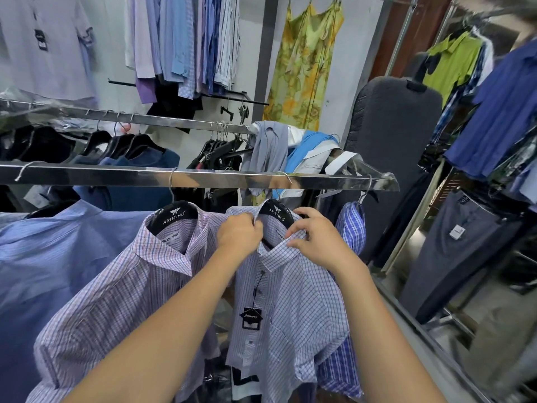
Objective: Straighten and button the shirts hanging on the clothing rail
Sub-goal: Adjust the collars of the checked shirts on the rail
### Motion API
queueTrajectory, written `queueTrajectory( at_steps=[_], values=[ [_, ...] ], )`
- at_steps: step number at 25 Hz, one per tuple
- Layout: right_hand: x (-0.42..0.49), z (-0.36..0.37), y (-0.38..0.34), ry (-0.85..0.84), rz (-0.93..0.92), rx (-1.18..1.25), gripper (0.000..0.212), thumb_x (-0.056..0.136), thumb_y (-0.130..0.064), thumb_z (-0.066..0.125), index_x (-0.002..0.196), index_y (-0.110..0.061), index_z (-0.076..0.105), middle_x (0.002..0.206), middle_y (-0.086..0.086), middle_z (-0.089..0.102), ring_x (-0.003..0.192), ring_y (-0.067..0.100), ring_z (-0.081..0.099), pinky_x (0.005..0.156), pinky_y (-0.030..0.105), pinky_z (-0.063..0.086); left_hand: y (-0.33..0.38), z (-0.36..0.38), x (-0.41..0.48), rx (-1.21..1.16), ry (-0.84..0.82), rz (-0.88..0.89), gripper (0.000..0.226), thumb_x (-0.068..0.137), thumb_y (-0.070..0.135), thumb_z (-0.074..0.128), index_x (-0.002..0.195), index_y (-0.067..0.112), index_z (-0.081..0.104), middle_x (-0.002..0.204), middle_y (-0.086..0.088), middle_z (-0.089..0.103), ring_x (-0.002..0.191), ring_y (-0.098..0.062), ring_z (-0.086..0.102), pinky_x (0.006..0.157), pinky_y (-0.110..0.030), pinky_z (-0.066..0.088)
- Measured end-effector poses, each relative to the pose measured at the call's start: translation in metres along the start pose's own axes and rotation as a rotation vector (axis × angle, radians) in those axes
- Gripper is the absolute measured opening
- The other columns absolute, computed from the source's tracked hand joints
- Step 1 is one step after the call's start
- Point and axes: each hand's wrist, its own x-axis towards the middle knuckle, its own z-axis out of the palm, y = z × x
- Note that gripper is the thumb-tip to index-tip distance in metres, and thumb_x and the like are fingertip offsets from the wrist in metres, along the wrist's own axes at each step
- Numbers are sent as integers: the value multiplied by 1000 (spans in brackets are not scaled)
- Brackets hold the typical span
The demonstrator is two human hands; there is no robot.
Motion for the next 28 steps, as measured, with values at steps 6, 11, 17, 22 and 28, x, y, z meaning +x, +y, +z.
queueTrajectory(
  at_steps=[6,11,17,22,28],
  values=[
    [-3,3,-1,160,66,-44,15,79,-28,84,78,-27,69,137,-6,50,123,14,52,92,28,34,-18,0,9,-259,-104,-17,30,87,23,57,65,20,37,66,-4,54,73,-30,55,66,-33,44],
    [-4,10,-2,163,51,-59,16,82,-28,79,79,-28,63,110,-9,58,104,15,57,82,29,34,-34,7,-10,-71,102,388,15,94,26,54,85,27,42,59,2,57,57,-27,56,58,-40,51],
    [-5,14,0,149,61,-45,23,83,-33,79,77,-33,57,88,-16,55,90,15,54,83,35,42,-37,0,-5,29,-122,424,27,91,33,58,115,35,70,98,9,74,90,-15,67,83,-38,57],
    [-8,15,1,160,58,-16,18,85,-35,78,82,-30,60,87,-14,59,86,15,56,78,33,42,-36,-10,0,213,-145,457,18,88,37,71,105,37,74,100,14,73,94,-13,66,82,-33,54],
    [-17,20,-2,137,10,-8,21,93,-31,70,111,-35,62,121,-10,60,103,11,55,93,32,43,-28,-12,-5,209,-118,391,12,84,37,68,95,36,73,87,14,70,90,-16,64,74,-30,49]
  ],
)
